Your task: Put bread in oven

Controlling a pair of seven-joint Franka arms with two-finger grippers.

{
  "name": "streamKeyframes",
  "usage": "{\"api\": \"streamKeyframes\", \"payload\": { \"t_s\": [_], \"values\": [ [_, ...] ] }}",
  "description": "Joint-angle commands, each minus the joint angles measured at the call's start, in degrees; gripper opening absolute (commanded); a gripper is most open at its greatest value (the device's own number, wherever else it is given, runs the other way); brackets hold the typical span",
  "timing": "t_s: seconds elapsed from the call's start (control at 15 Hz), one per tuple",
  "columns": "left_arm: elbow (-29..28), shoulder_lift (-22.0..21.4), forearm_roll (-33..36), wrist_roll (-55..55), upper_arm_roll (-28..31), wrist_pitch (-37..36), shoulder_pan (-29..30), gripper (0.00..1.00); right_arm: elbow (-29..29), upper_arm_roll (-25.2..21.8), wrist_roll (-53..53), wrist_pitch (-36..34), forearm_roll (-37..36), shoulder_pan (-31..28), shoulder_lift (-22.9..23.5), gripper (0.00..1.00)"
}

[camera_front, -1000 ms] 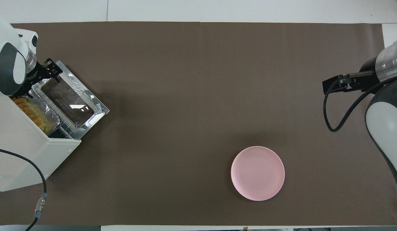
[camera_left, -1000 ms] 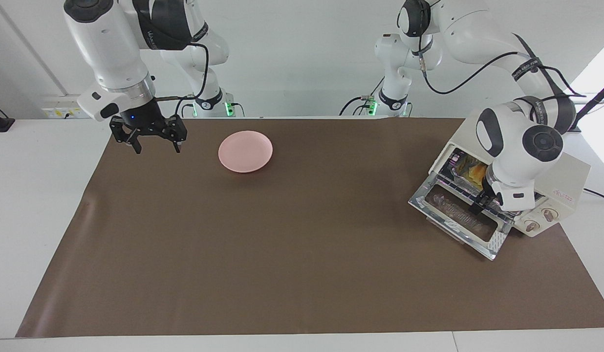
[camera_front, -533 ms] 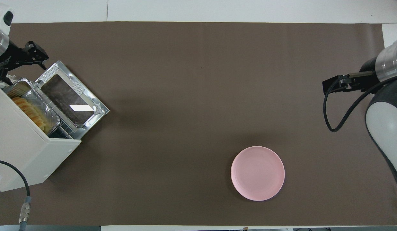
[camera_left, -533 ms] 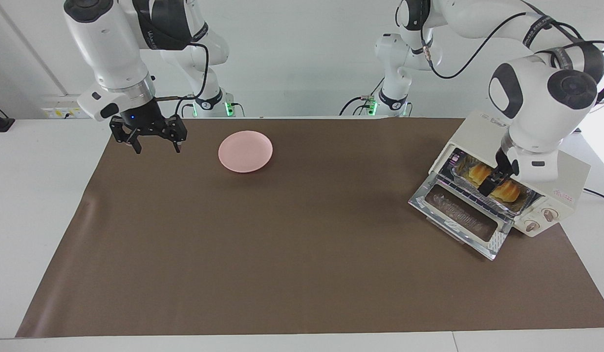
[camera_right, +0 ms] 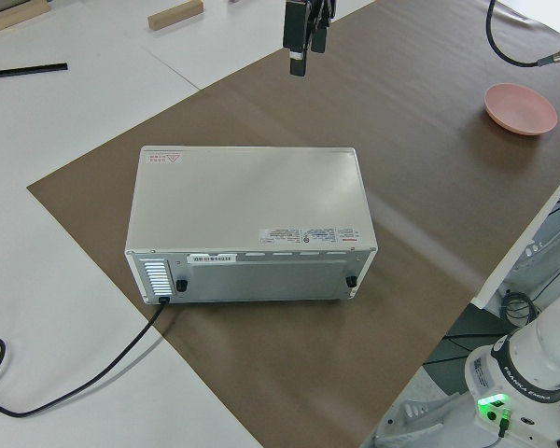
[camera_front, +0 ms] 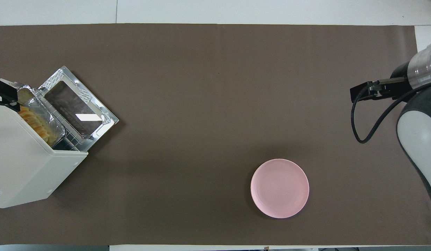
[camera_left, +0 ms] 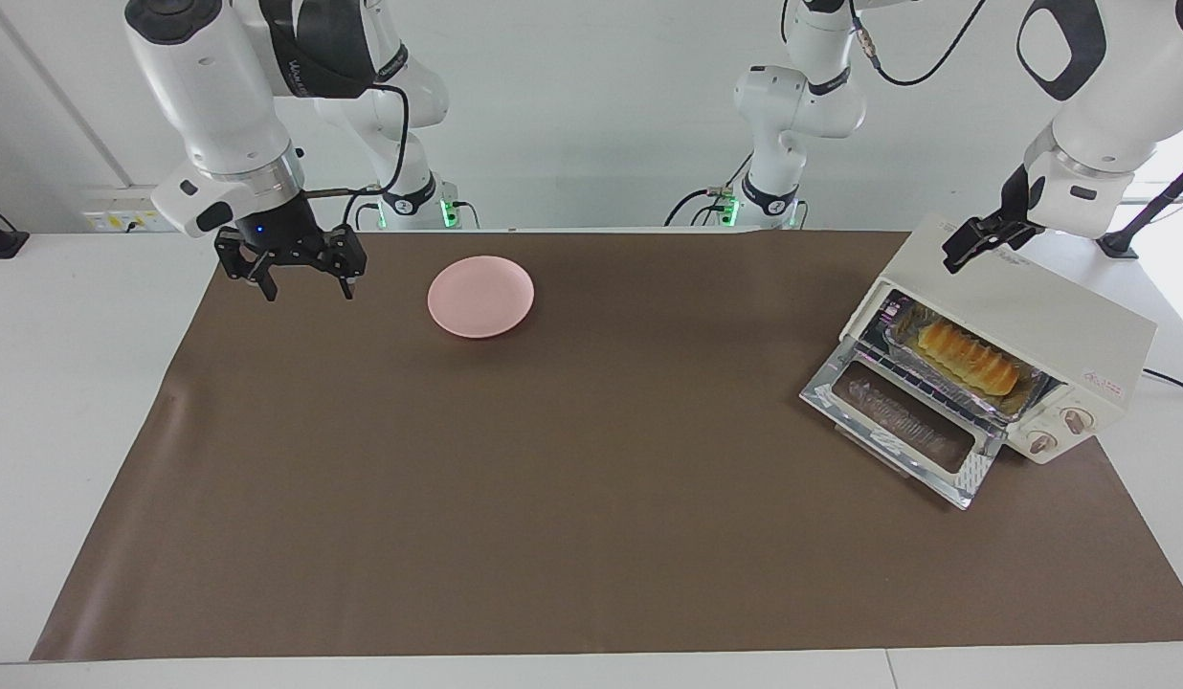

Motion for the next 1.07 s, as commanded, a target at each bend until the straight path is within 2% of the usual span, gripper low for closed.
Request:
{"api": "streamKeyframes", "payload": {
  "t_s": [0.0,0.07,0.13,0.27,0.47,0.6,0.73,1.0],
  "values": [
    [-1.3,-1.2,-1.5,3.1,-0.8,-1.0,-0.2,1.0,-0.8,0.7,-1.4,-0.2,-0.6,-1.0,-0.8,1.0],
    [-1.3,-1.6,-1.8,3.2,-1.5,-1.9,-0.2,1.0,-0.8,0.6,-1.4,-0.2,-0.6,-0.9,-0.8,1.0],
    [-2.4,-4.9,-1.9,3.1,-3.7,-2.9,0.7,1.0,-0.8,0.7,-1.4,-0.2,-0.6,-1.0,-0.8,1.0],
    [-2.3,-5.7,-2.2,3.2,-7.0,-2.8,3.8,1.0,-0.8,0.7,-1.4,-0.2,-0.6,-1.0,-0.8,1.0],
    [-2.6,-5.9,-2.3,2.8,-20.1,-3.4,15.7,1.0,-0.8,0.7,-1.4,-0.2,-0.6,-1.0,-0.8,1.0],
    [-3.5,-6.2,-2.2,2.9,-26.0,-3.8,21.5,1.0,-0.8,0.6,-1.4,-0.2,-0.6,-1.0,-0.8,1.0],
    [-5.8,-8.0,-2.2,3.0,-26.5,-3.5,22.3,1.0,-0.8,0.7,-1.4,-0.2,-0.6,-1.0,-0.8,1.0],
    [-5.8,-7.7,-2.2,3.0,-26.5,-0.8,22.1,1.0,-0.8,0.7,-1.4,-0.2,-0.6,-1.0,-0.8,1.0]
  ]
}}
